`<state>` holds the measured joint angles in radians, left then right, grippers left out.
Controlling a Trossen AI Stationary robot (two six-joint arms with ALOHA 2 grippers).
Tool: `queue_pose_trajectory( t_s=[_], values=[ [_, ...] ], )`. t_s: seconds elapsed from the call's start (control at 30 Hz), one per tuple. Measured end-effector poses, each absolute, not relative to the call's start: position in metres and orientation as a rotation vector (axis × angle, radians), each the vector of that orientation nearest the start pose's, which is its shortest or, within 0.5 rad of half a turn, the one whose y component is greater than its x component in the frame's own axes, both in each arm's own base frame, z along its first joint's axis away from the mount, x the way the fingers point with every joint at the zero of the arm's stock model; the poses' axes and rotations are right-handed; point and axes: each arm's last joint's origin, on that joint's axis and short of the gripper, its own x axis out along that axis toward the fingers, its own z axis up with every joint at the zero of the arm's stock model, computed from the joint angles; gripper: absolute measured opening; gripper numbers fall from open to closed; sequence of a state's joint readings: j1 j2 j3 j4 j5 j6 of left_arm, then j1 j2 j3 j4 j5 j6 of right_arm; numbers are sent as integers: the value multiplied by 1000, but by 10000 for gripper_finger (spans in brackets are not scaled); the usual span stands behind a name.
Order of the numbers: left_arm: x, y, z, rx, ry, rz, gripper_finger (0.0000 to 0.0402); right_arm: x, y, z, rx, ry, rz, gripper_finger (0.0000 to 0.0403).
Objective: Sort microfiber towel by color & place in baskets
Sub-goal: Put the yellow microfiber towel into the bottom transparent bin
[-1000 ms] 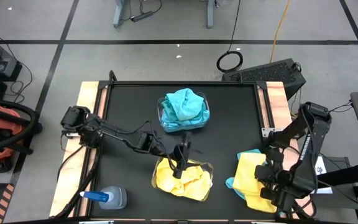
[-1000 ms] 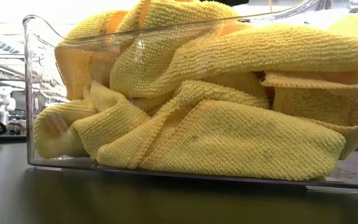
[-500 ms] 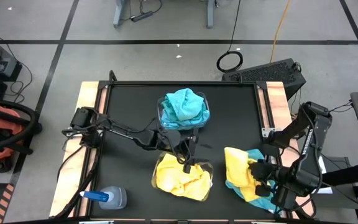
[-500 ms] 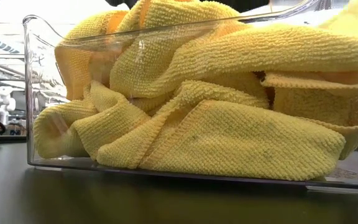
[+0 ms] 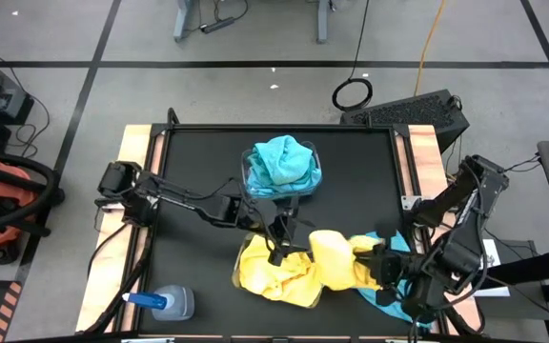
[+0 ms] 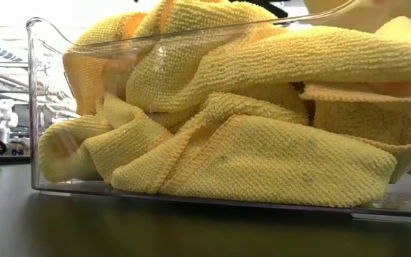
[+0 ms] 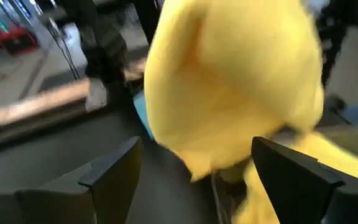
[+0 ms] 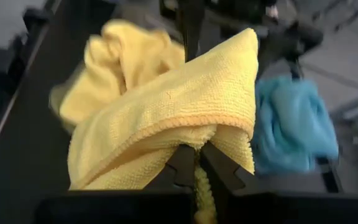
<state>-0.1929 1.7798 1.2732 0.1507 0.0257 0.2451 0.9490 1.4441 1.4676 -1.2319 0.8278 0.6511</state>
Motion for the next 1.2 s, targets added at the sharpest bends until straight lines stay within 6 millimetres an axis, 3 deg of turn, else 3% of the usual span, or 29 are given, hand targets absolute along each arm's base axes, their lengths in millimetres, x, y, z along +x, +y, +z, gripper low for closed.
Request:
queue_pose_trajectory(
  t_s=[0.27,0.4,0.57,0.73,0.97,1.2],
  values=[
    [361,-93,301,260,385,-333,310,209,198,367,-436,566,-63,0],
    [330,-92,321,316,459,-216,310,229,192,379,-482,467,-59,0],
    [297,-90,332,315,584,-115,310,248,185,392,-503,369,4,0],
    [280,-95,331,282,683,-104,310,264,175,402,-473,277,88,0],
    [274,-102,320,292,725,-90,310,278,167,407,-431,208,162,0],
    [273,-104,314,305,728,-76,310,302,177,377,-402,300,213,0]
  ],
)
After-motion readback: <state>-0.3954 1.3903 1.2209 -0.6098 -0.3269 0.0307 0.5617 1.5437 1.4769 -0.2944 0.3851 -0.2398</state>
